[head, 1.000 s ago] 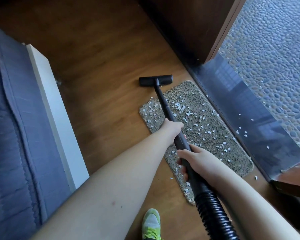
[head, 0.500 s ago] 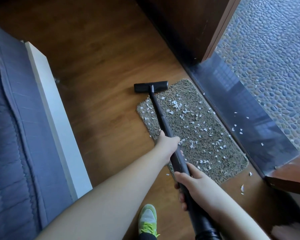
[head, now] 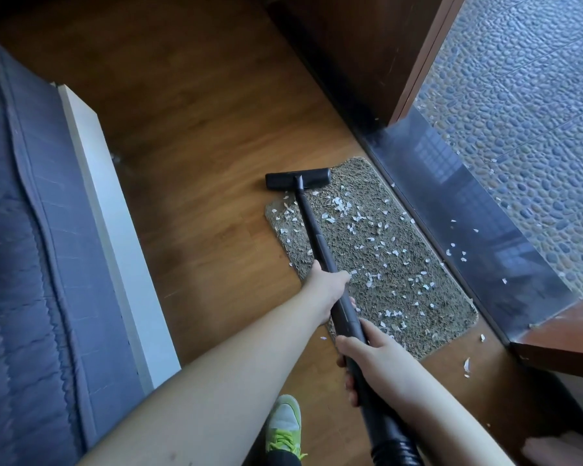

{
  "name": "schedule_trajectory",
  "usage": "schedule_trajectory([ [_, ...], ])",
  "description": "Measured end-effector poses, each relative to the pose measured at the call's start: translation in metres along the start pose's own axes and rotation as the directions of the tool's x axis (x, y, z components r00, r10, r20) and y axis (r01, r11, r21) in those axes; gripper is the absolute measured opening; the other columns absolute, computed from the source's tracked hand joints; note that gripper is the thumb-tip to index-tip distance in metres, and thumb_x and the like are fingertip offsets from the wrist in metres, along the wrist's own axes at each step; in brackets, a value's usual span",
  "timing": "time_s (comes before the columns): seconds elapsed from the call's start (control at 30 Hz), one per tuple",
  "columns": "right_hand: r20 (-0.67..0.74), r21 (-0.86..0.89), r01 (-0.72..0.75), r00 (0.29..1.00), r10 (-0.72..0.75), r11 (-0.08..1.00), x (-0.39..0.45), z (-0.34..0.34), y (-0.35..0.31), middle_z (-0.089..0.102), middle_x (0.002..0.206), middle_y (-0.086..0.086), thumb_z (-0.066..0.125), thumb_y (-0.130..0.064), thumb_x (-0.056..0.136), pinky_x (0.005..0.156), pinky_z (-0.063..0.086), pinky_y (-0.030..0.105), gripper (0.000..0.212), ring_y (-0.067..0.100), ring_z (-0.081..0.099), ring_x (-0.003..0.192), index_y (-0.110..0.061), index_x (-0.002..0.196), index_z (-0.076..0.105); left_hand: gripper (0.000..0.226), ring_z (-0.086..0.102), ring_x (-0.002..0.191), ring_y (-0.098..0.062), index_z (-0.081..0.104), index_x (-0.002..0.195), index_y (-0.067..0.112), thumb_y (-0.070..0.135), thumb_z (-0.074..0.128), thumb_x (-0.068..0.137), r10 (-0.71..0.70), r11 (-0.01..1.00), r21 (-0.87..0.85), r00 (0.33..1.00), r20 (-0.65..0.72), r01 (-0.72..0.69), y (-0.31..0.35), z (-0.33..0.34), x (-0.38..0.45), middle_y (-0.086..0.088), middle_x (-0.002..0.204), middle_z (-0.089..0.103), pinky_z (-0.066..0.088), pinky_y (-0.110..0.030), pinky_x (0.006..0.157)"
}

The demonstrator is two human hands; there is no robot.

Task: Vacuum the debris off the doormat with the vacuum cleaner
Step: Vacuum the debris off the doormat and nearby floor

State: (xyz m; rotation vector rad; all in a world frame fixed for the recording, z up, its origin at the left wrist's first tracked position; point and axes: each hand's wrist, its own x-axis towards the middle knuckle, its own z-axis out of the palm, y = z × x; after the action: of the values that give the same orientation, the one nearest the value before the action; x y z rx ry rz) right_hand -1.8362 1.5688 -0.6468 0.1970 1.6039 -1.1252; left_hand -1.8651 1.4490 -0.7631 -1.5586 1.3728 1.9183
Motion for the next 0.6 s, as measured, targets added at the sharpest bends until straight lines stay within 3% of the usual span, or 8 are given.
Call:
schedule_trajectory([
  [0.13, 0.013, 0.036, -0.011, 1.000, 0.010, 0.999, 0.018, -0.003, -0.017, 0.047, 0.066, 0.010, 0.048, -0.007, 0.096, 0.035, 0.038, 0.020, 0.003, 0.014, 0.044, 0.032, -0.005, 0.098, 0.047, 0.045, 0.057, 0.055, -0.024, 0.035, 0.132, 0.013, 0.006, 0.055, 0.093, 0.010, 0.998, 0.054, 1.000, -0.015, -0.009, 0.025, 0.000, 0.007, -0.017, 0.088, 0.055, 0.051, -0.030, 0.048],
  [0.3, 0.032, 0.115, -0.038, 0.999, 0.035, 0.993, 0.028, -0.005, -0.029, 0.051, 0.070, 0.009, 0.051, -0.010, 0.095, 0.040, 0.043, 0.023, 0.008, 0.014, 0.047, 0.039, -0.006, 0.102, 0.051, 0.040, 0.059, 0.062, -0.028, 0.037, 0.128, 0.010, 0.007, 0.055, 0.092, 0.029, 0.997, 0.077, 0.999, -0.029, -0.027, 0.041, 0.000, 0.016, -0.019, 0.091, 0.055, 0.052, -0.034, 0.050],
  [0.47, 0.063, 0.128, -0.047, 0.997, 0.039, 0.991, 0.011, -0.006, -0.024, 0.049, 0.066, 0.009, 0.049, -0.009, 0.096, 0.037, 0.040, 0.020, 0.002, 0.014, 0.044, 0.035, -0.008, 0.098, 0.049, 0.042, 0.061, 0.069, -0.030, 0.038, 0.128, 0.011, 0.009, 0.057, 0.090, 0.012, 0.997, 0.076, 0.999, -0.049, -0.009, 0.029, 0.000, 0.011, -0.019, 0.096, 0.057, 0.060, -0.045, 0.070],
  [0.6, 0.058, 0.078, -0.026, 0.998, 0.021, 0.997, -0.006, -0.005, -0.007, 0.049, 0.071, 0.011, 0.049, -0.007, 0.096, 0.038, 0.041, 0.024, 0.011, 0.017, 0.046, 0.037, -0.001, 0.105, 0.048, 0.045, 0.057, 0.055, -0.024, 0.034, 0.132, 0.014, 0.008, 0.056, 0.093, -0.007, 1.000, 0.019, 0.999, -0.040, 0.007, 0.008, -0.001, -0.003, -0.017, 0.089, 0.055, 0.054, -0.032, 0.051],
])
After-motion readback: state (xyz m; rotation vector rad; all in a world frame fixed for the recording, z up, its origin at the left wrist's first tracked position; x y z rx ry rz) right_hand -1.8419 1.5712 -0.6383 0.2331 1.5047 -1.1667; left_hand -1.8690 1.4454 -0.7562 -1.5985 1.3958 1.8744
